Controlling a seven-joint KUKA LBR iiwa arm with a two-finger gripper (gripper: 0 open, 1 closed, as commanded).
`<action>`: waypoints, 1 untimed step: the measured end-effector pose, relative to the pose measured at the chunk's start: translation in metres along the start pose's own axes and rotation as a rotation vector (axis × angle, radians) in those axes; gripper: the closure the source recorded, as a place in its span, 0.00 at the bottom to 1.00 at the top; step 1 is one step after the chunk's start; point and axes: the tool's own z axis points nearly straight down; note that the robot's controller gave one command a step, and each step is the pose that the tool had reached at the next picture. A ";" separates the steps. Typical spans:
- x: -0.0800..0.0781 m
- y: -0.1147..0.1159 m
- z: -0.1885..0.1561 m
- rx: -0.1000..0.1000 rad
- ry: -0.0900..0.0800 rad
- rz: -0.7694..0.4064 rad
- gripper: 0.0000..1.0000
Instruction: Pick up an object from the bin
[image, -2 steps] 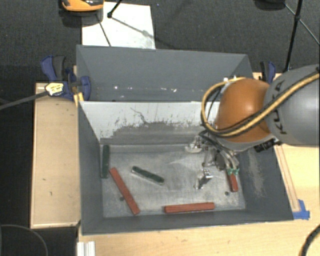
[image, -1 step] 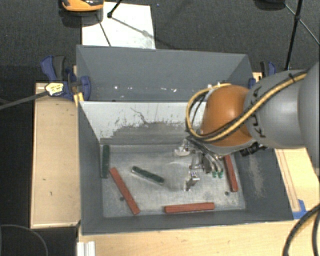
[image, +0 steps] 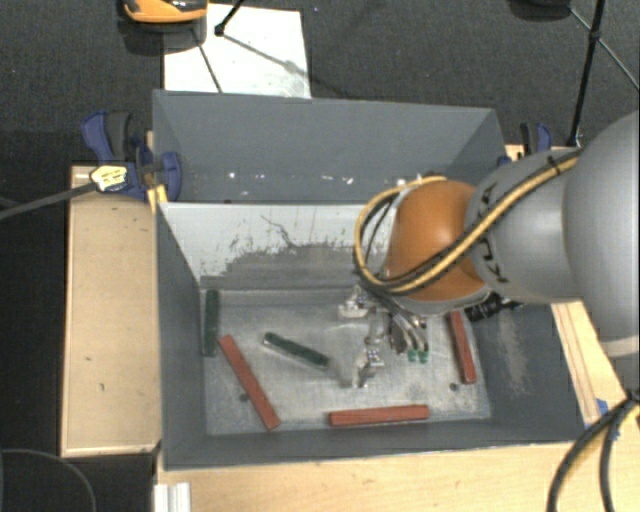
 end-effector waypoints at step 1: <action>0.018 0.067 0.012 -0.002 -0.012 0.008 1.00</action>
Offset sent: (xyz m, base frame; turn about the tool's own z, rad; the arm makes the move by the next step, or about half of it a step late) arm 0.0000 0.0000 0.0000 0.0000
